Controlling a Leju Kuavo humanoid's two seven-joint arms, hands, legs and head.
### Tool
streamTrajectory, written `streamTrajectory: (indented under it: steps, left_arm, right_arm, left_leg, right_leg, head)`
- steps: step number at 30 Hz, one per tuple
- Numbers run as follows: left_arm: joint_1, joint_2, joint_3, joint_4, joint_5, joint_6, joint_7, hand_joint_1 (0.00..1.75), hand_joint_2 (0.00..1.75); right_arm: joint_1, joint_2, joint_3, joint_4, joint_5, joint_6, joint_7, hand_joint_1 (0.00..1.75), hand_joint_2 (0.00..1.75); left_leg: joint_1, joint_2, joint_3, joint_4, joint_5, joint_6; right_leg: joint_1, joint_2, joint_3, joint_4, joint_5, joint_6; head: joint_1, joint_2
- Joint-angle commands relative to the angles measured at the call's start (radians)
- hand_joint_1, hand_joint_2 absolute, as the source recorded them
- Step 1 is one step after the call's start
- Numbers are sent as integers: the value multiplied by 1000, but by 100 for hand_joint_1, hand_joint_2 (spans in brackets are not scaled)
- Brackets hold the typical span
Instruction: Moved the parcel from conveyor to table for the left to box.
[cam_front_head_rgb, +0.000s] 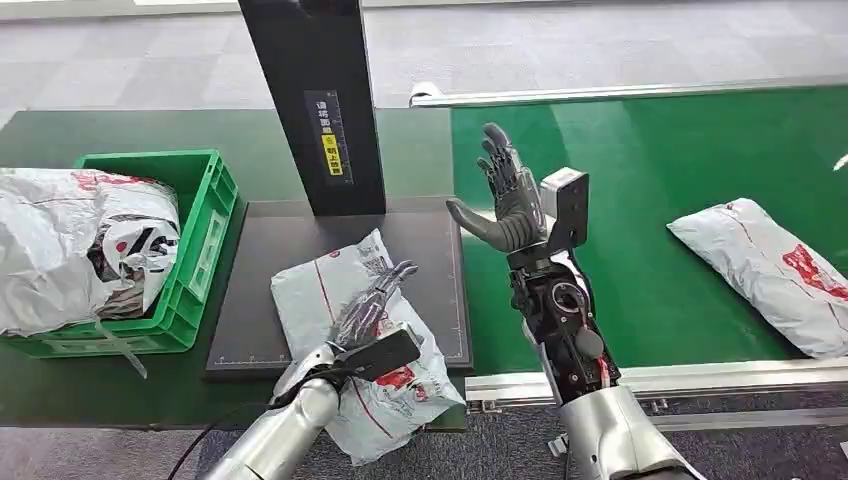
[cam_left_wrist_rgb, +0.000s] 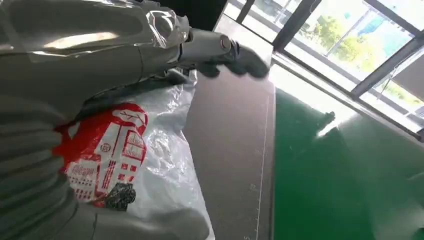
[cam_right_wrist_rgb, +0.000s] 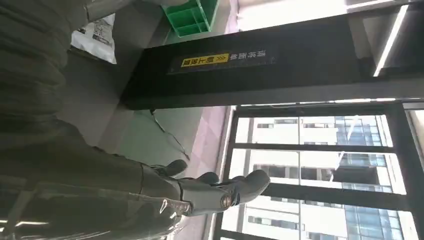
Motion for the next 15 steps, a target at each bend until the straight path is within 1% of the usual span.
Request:
streamTrajectory:
  steps: [1,10,11,13,14,15]
  left_arm:
    - [-23,-3,22,57,-10,-1,-15,166,175]
    - [-24,-3,22,59,-10,0,-16,166,175]
    - [-25,-3,24,60,-10,0,-15,171,175]
    - [-26,-3,23,64,-15,3,-12,173,175]
    - [-28,-5,26,69,-18,7,-13,169,175]
    - [-28,-5,26,69,-25,16,-13,169,175]
  right_arm:
    - [-51,6,8,70,-8,10,6,0,175]
    - [-53,6,9,75,-8,11,5,0,175]
    - [-53,6,10,76,-9,13,5,0,175]
    - [-55,6,11,80,-10,14,3,0,175]
    - [-56,6,11,82,-11,14,0,0,175]
    - [-57,6,11,84,-11,14,-2,0,175]
  left_leg:
    - [0,1,1,-1,0,0]
    - [0,1,2,-1,0,0]
    - [0,1,1,-1,0,0]
    - [0,1,1,-1,0,0]
    - [0,1,1,-1,0,0]
    - [0,1,2,-1,0,0]
  right_leg:
    - [0,1,1,0,0,0]
    - [0,1,1,-1,0,0]
    - [0,1,1,0,0,0]
    - [0,1,1,-1,0,0]
    - [0,1,1,0,0,0]
    - [0,1,2,-1,1,-1]
  head:
    - [0,0]
    - [0,0]
    - [0,0]
    - [0,0]
    - [0,0]
    - [0,0]
